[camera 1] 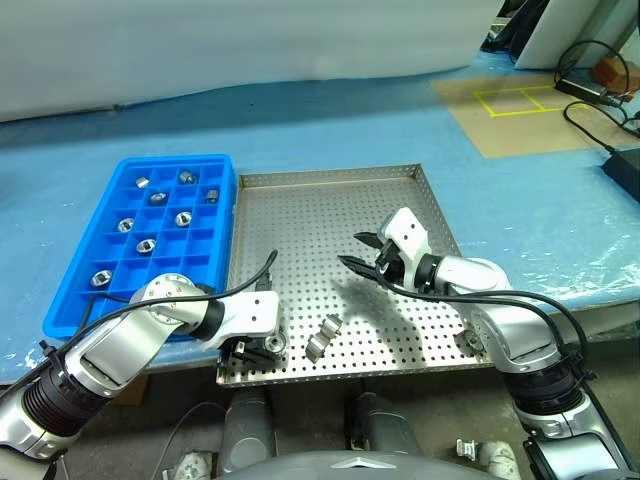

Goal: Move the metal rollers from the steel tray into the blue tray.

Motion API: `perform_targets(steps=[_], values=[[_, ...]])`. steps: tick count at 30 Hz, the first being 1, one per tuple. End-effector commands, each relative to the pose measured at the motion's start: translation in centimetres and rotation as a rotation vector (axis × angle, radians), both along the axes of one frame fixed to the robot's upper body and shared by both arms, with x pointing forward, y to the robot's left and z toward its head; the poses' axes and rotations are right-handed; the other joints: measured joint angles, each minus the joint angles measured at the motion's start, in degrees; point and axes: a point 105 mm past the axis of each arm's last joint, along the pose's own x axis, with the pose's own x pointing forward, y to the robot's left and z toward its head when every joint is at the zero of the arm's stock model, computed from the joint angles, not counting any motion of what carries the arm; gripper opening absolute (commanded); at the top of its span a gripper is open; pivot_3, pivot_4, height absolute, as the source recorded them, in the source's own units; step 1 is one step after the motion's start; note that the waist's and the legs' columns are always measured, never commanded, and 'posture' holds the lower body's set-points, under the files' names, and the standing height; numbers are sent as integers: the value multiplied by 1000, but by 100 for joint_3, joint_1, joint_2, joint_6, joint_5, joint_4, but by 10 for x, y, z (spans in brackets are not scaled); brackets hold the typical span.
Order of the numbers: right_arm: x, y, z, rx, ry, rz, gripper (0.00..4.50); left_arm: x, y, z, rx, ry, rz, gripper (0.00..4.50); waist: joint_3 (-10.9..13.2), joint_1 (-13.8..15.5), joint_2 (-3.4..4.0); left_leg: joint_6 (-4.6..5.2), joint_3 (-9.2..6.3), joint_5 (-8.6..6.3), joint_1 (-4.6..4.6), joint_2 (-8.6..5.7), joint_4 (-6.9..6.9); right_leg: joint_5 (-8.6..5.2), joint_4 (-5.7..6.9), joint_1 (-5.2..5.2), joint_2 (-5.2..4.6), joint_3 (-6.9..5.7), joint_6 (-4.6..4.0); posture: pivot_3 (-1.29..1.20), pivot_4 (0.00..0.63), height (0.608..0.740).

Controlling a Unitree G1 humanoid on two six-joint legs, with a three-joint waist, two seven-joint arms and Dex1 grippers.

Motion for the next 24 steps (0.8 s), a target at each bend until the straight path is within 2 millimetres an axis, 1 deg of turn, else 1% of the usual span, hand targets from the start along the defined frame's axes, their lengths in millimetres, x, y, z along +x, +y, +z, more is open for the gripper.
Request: perform_targets(steps=[1, 2, 5, 6, 9, 12, 15, 19, 21, 24], values=[[1, 5, 12, 13, -53, 26, 2714, 6, -3, 11, 0, -41, 12, 1694, 0, 0, 0, 0, 0, 0, 0, 0, 0, 0, 0, 0, 0, 0, 0, -121, 150, 740], [1, 5, 12, 13, -53, 26, 2714, 8, -4, 14, -9, -54, 18, 1694, 0, 0, 0, 0, 0, 0, 0, 0, 0, 0, 1, 0, 0, 0, 0, -122, 150, 740], [3, 6, 15, 22, -58, 27, 2714, 38, -26, 46, -175, -183, 135, 1694, 1, 21, 2, -1, 0, 1, 0, -4, 2, 0, 2, 3, -4, 0, 0, -118, 150, 740], [3, 6, 17, 29, -62, 29, 2714, 46, -29, 53, -224, -194, 183, 1694, 1, 22, 2, -1, 0, 1, -2, -10, 3, 0, 3, 4, -10, -1, 0, -116, 150, 740], [6, 8, 24, 49, -71, 46, 2714, 57, -33, 63, -300, -212, 230, 1694, 0, -17, 2, 0, 0, 0, -4, -14, 12, 2, 4, 6, -13, 0, 1, -106, 150, 740], [7, 10, 33, 73, -80, 83, 2714, 67, -29, 73, -365, -239, 268, 1694, -1, -82, 3, 1, -1, 0, 0, -10, 2, 1, 4, 0, -5, 4, 1, -92, 150, 740], [11, 14, 44, 84, -93, 133, 2714, 73, -12, 77, -385, -265, 319, 1694, -1, -105, 3, 3, -4, -1, -10, -8, 1, 1, 1, -7, -1, 2, 1, -57, 150, 740], [20, 20, 59, 97, -115, 199, 2714, 80, 16, 73, -385, -333, 417, 1694, -1, -106, 3, 6, -8, -2, -16, -8, 0, 1, -2, -8, -2, -3, 1, -1, 150, 740], [22, 27, 66, 110, -120, 249, 2714, 82, 30, 71, -406, -365, 480, 1694, -1, -81, 3, 6, -11, -2, -20, -8, 1, 1, -2, -9, -3, -6, 0, 39, 150, 740], [23, 44, 74, 128, -124, 343, 2714, 77, 51, 73, -451, -418, 575, 1694, -1, -57, 3, 7, -14, -3, -36, -6, 3, 1, -4, -19, -5, -13, 0, 112, 150, 740]])
